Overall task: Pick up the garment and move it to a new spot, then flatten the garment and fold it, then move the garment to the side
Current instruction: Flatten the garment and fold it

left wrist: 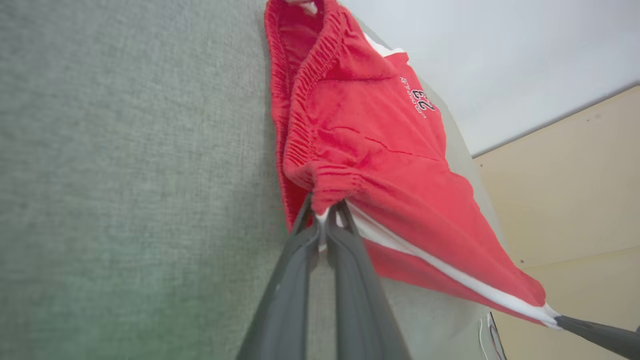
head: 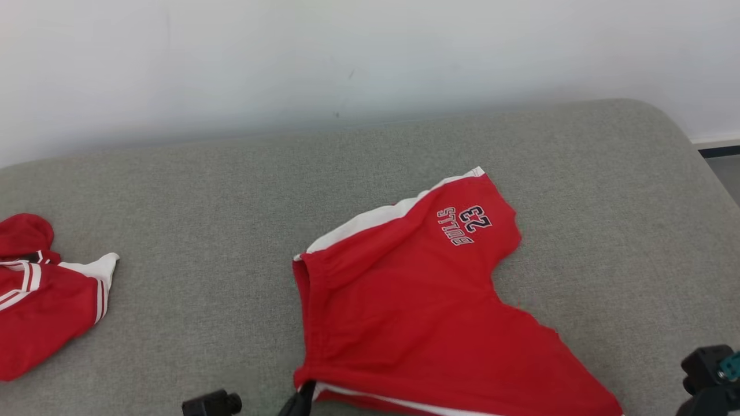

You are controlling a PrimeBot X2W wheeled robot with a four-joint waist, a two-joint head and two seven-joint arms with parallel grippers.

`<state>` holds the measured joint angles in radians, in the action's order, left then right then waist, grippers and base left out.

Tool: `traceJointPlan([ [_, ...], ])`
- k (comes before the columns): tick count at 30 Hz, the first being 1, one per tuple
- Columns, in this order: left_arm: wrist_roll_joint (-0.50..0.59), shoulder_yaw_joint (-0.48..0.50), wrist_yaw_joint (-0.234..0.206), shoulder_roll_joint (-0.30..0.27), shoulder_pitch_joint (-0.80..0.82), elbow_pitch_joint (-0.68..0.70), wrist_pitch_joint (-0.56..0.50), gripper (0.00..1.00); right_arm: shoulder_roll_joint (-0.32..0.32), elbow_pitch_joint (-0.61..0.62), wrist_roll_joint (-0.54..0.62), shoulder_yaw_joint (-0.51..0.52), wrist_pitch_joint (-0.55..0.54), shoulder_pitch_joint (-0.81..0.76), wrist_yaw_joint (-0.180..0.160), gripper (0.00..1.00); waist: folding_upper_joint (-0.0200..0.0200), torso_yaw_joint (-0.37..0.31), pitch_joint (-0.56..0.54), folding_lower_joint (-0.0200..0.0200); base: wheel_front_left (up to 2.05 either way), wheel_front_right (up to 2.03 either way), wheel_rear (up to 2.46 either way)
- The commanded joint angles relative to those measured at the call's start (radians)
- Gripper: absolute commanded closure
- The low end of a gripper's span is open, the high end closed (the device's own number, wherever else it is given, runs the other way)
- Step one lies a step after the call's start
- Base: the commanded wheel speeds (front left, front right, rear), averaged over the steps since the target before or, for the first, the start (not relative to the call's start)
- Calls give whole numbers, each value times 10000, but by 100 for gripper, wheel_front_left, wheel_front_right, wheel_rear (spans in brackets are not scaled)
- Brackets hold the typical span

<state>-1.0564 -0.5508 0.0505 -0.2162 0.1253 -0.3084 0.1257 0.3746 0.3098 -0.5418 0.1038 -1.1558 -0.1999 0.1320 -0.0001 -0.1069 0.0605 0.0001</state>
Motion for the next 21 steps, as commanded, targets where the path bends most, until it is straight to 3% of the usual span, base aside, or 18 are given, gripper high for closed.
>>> traceJointPlan([
  [1, 20, -60, -111, -183, -260, 106, -174, 100, -65, 154, 227, 231, -277, -244, -24, 100, 1, -23, 57, -1, 0, 0, 0],
  [4, -8, -199, -254, -425, -547, 449, -525, 100, -234, 630, 412, 614, -426, -289, -24, 100, 1, 14, 121, -1, 0, 0, 0],
  [9, -290, -81, -235, -343, -568, 940, -544, 100, -51, 967, 470, 548, 449, 425, -24, 100, 1, 194, 172, -1, 0, 0, 0],
  [21, -109, -192, -414, 409, 1337, 559, -995, 100, 1161, -1594, 884, -916, 3374, 3954, -24, 100, 1, 911, 621, -1, 0, 0, 0],
])
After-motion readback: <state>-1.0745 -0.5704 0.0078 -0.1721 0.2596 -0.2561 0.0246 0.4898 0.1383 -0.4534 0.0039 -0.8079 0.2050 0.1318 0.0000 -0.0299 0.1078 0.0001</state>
